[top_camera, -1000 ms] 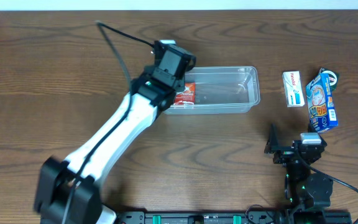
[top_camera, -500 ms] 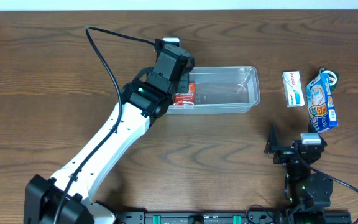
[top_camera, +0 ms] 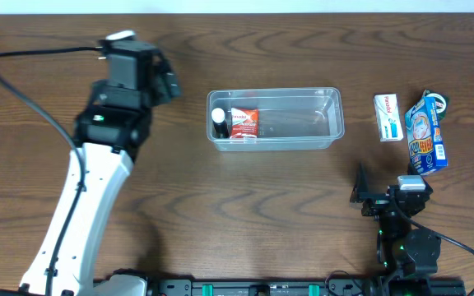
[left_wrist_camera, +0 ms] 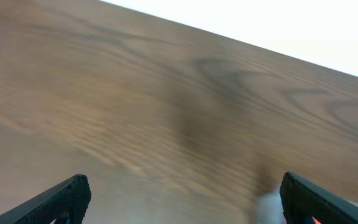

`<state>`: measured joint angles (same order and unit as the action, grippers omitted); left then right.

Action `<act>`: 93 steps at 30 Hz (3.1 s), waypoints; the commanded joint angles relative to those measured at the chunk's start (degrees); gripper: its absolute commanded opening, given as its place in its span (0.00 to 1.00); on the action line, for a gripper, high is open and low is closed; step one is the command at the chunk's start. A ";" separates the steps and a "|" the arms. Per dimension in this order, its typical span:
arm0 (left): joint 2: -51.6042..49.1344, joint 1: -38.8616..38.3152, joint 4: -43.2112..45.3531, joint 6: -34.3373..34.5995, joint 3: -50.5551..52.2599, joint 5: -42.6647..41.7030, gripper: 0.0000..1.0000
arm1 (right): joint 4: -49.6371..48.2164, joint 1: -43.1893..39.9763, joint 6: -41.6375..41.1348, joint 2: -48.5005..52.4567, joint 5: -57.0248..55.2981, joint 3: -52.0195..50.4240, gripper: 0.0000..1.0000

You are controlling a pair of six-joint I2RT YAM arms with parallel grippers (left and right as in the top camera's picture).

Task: Pack container
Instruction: 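Release the bottle and raise the left arm back, then reach the right gripper to the blue medicine box and grasp it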

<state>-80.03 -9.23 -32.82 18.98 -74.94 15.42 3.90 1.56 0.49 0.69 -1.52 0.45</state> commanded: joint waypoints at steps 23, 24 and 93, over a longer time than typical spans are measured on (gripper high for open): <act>-0.33 5.73 -0.39 -1.31 -1.05 0.74 0.98 | -4.31 -0.44 4.15 -0.17 9.79 1.95 0.99; -0.33 5.73 -0.39 -1.31 -1.05 0.74 0.98 | -3.74 -0.44 3.32 0.07 8.61 3.04 0.99; -0.33 5.73 -0.39 -1.31 -1.05 0.74 0.98 | 46.84 -27.65 22.73 103.45 7.52 75.63 0.45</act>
<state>-80.16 -3.75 -33.19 18.15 -74.94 15.42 51.09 -25.61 23.00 104.27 5.85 75.59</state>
